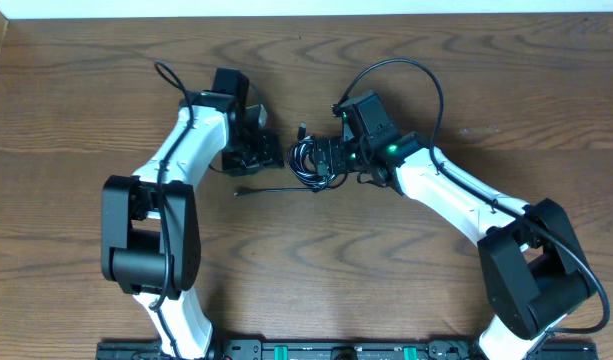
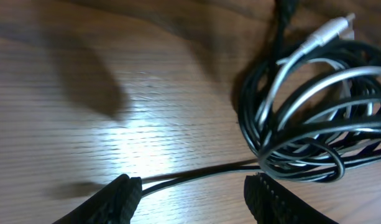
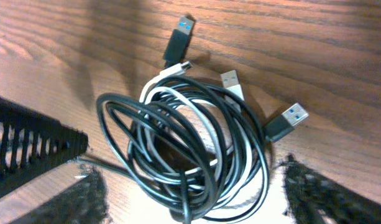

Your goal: Untangle cables

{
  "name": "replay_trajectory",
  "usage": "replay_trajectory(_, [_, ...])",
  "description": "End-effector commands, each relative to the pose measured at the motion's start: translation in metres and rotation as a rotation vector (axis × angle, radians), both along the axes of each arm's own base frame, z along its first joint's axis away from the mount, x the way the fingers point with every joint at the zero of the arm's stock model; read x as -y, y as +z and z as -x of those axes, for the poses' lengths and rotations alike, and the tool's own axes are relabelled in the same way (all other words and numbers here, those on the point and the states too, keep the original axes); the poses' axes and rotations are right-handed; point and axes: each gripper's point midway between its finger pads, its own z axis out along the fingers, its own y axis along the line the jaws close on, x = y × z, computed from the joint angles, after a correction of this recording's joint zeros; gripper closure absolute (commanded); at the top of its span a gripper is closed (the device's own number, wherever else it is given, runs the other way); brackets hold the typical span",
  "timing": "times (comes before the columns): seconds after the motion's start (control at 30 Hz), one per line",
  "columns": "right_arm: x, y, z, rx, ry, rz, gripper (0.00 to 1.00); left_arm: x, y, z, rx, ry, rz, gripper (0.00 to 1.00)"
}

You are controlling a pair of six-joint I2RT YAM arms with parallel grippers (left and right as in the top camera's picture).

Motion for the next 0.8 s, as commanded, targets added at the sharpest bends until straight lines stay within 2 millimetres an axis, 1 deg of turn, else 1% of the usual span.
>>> replay_trajectory(0.0, [0.007, -0.019, -0.006, 0.032, 0.06, 0.091, 0.21, 0.015, 0.0, 0.007, 0.027, -0.107, -0.011, 0.39])
replay_trajectory(0.07, [0.008, -0.03, -0.006, 0.006, 0.044, 0.093, 0.29, 0.022, 0.0, 0.007, 0.044, -0.145, -0.01, 0.38])
replay_trajectory(0.13, [0.01, -0.037, -0.007, -0.021, 0.008, 0.087, 0.43, 0.029, 0.001, 0.004, 0.064, -0.161, -0.007, 0.38])
replay_trajectory(0.17, [0.017, -0.038, -0.012, -0.044, -0.047, 0.072, 0.62, 0.036, 0.0, 0.0, 0.095, -0.174, -0.002, 0.38])
replay_trajectory(0.2, [0.021, -0.038, -0.014, -0.051, -0.068, 0.065, 0.71, 0.038, -0.001, -0.002, 0.11, -0.179, 0.001, 0.36])
replay_trajectory(0.23, [0.028, -0.039, -0.017, -0.069, -0.111, 0.056, 0.85, 0.043, -0.002, -0.007, 0.141, -0.188, 0.007, 0.35])
replay_trajectory(0.27, [0.032, -0.04, -0.018, -0.079, -0.127, 0.055, 0.89, 0.045, -0.003, -0.009, 0.156, -0.191, 0.01, 0.35])
replay_trajectory(0.37, [0.04, -0.041, -0.019, -0.093, -0.145, 0.062, 0.92, 0.052, -0.004, -0.017, 0.201, -0.202, 0.019, 0.34])
replay_trajectory(0.6, [0.052, -0.04, -0.025, -0.112, -0.151, 0.029, 0.99, 0.073, -0.001, -0.035, 0.299, -0.232, 0.041, 0.34])
replay_trajectory(0.7, [0.059, -0.04, -0.028, -0.12, -0.16, 0.024, 0.99, 0.078, 0.0, -0.037, 0.316, -0.239, 0.047, 0.33])
replay_trajectory(0.77, [0.064, -0.041, -0.029, -0.132, -0.169, 0.013, 0.99, 0.08, 0.005, -0.041, 0.327, -0.241, 0.049, 0.33])
